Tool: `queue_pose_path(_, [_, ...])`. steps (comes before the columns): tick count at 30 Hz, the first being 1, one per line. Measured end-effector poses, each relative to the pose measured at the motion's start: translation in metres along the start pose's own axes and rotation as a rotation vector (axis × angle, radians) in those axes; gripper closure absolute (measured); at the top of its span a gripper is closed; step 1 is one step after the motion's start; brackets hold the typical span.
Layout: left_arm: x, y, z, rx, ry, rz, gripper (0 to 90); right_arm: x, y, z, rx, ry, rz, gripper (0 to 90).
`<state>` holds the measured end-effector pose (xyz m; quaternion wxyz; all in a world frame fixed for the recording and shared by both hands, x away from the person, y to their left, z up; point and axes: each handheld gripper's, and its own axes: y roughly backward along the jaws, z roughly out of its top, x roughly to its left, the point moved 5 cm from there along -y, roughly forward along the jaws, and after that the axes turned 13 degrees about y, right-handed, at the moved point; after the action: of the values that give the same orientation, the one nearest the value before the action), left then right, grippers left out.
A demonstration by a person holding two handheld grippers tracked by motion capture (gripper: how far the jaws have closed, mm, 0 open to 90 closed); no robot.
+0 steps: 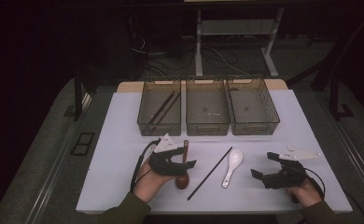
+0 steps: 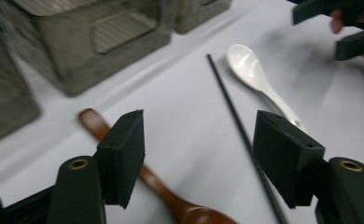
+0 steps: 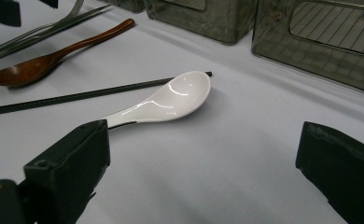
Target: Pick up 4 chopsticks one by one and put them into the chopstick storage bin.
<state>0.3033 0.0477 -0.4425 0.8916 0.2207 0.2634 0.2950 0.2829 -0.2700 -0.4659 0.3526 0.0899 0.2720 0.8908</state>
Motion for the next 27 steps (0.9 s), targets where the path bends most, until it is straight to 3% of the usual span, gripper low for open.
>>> queue_pose_path(9, [-0.021,-0.011,-0.015,0.043,0.009,-0.035,54.0,0.001,0.0,0.001,-0.005,0.0,-0.003,2.6])
queue_pose_path(17, [-0.034,-0.029,-0.025,0.094,-0.007,-0.013,67.2,0.002,0.0,0.001,-0.004,0.009,-0.002,2.6])
queue_pose_path(23, [-0.037,-0.041,-0.032,0.14,0.017,-0.009,73.4,0.001,0.0,0.001,-0.007,0.005,-0.002,2.6])
queue_pose_path(27, [-0.037,-0.044,-0.034,0.165,-0.007,0.004,75.5,0.001,0.0,0.001,-0.008,0.006,-0.001,2.6])
